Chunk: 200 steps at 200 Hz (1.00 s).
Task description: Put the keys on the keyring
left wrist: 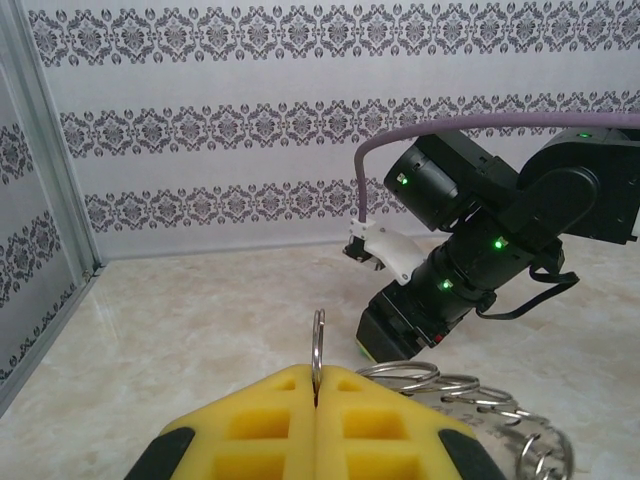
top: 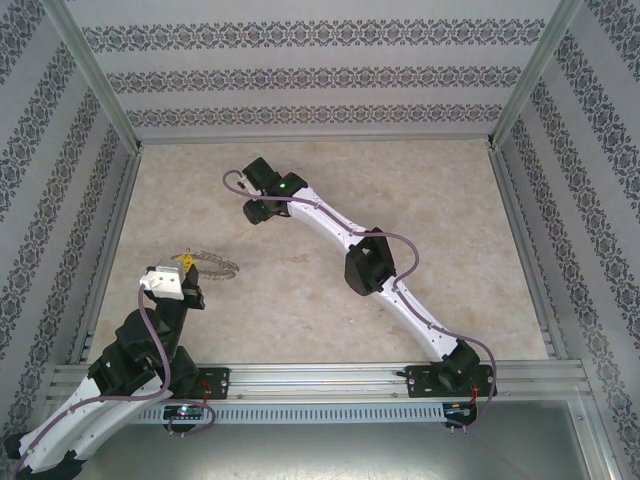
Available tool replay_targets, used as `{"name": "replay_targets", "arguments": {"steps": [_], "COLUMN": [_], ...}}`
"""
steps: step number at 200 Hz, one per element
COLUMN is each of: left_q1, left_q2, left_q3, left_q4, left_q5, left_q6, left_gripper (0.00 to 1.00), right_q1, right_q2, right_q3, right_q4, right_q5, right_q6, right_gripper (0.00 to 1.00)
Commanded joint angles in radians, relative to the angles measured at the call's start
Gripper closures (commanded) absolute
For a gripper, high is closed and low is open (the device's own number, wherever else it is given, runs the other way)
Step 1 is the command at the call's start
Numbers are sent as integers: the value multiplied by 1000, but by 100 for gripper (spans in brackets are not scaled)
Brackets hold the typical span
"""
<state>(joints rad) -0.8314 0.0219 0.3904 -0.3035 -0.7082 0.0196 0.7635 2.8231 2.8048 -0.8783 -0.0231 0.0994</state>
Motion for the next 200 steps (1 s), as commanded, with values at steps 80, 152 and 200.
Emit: {"name": "replay_targets", "arguments": {"steps": [80,152,200], "left_q1": [-12,-12,-12], "left_q2": [-14,-14,-13], "left_q3": [20,21,25], "left_q4": [51,48,58], "left_q5": [2,8,32], "left_q6": [19,17,22], "left_gripper": [100,100,100], "right_q1": [-23,-13,-12], "right_q2": [69,65,10], "right_q3": [35,20,-82], "right_q4": [-32,-85,-152], "right_q5": [-3,38,63], "right_q6": [110,78,28], "right_gripper": [65,84,94]}}
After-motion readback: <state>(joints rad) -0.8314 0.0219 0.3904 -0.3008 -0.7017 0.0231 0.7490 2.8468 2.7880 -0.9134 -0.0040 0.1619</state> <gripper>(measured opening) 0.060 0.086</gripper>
